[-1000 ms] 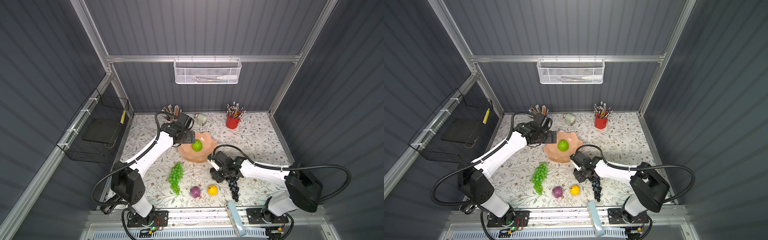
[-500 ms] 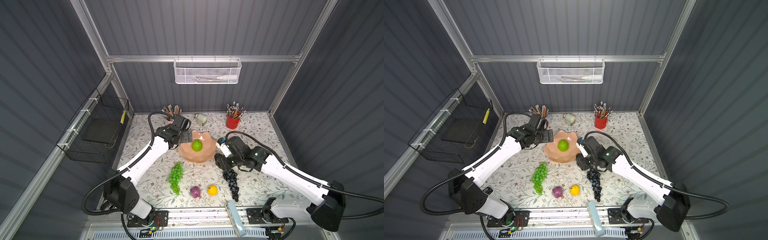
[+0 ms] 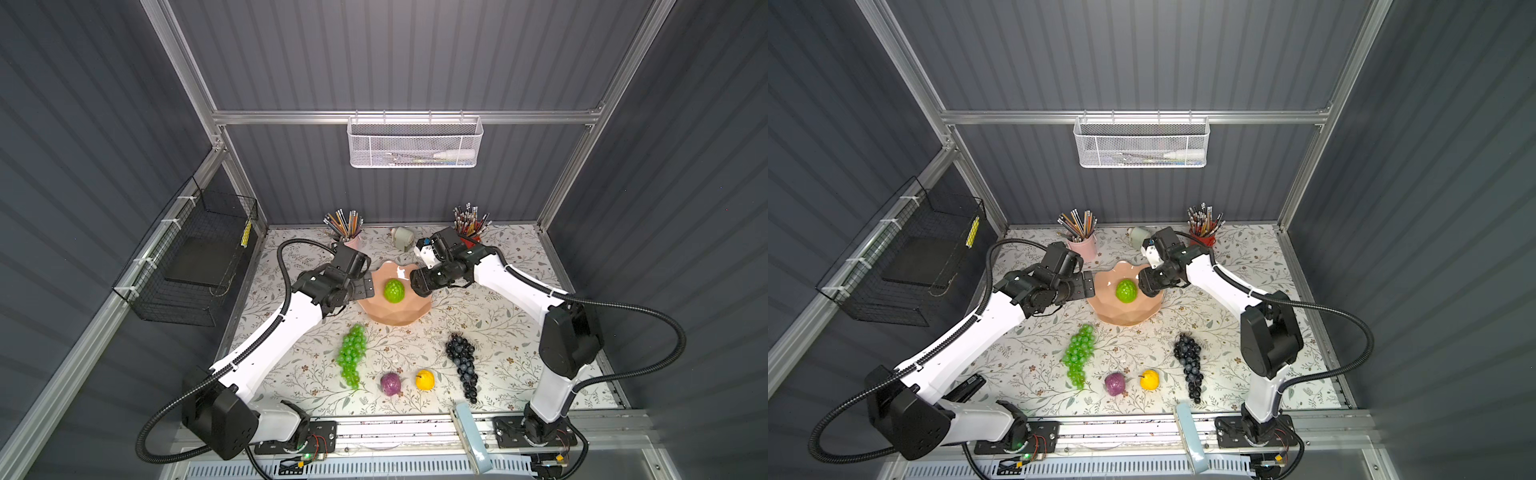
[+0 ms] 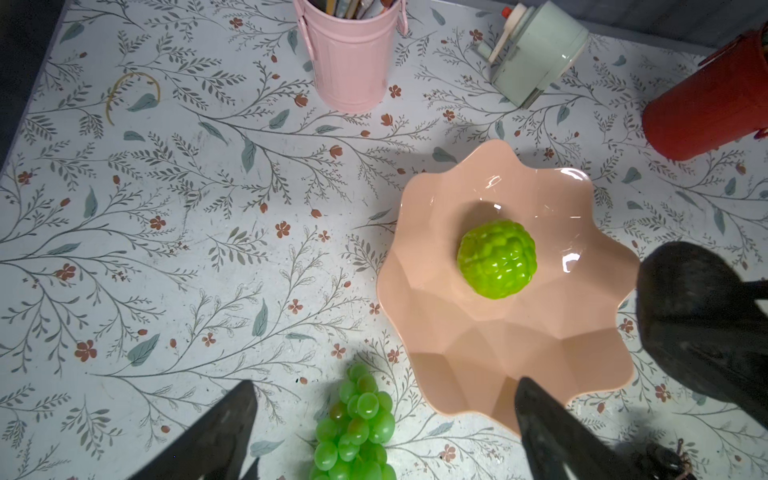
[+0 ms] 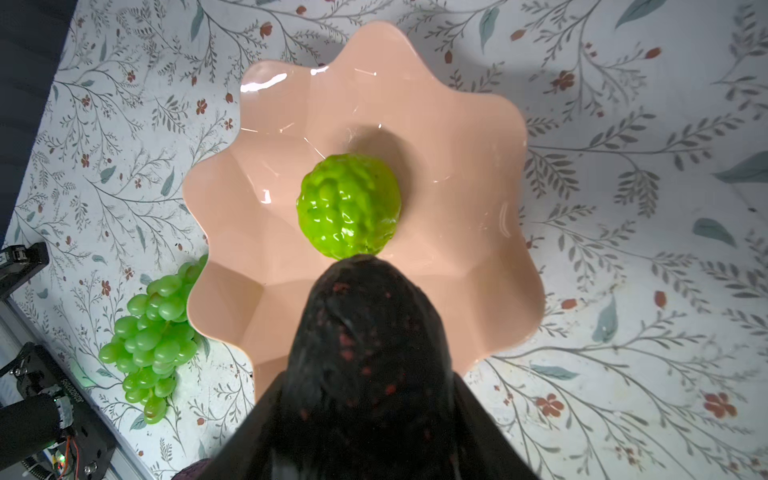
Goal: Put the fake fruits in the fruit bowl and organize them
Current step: 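Carry the dark avocado with the right gripper into the bowl beside the green fruit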
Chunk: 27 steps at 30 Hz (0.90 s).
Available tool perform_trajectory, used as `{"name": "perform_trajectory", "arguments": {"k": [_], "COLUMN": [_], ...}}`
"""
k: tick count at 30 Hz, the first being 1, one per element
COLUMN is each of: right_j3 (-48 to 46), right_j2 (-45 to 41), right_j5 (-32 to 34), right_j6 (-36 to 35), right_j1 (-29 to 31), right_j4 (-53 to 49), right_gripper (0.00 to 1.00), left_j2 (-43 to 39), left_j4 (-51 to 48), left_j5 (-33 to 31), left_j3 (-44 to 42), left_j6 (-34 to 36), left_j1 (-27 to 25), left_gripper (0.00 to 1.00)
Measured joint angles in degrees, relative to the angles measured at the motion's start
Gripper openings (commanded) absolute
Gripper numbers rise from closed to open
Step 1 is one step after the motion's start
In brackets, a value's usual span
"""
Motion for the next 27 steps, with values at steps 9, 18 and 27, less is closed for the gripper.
{"name": "perform_trajectory", "arguments": {"k": [9, 18, 27], "right_j3": [1.3, 6.0, 8.4], "right_j2": [7.4, 12.8, 15.9], "right_j5": [-0.7, 0.2, 3.0], "right_j6": [0.3, 1.2, 1.6], "right_j1": [0.0, 0.0, 0.0], "right_j4": [1.0, 1.2, 0.8], "right_gripper": [0.41, 0.44, 0.47], "left_j2": [-1.0, -1.0, -1.0], "left_j4": [-0.3, -0.3, -0.3], "left_j5": [-0.3, -0.3, -0.3], "left_j3": [-2.1, -2.5, -2.6], "left_j6": [-1.2, -1.3, -1.3], "left_j1": [0.0, 0.0, 0.0], "left_gripper": [0.98, 0.98, 0.98]}}
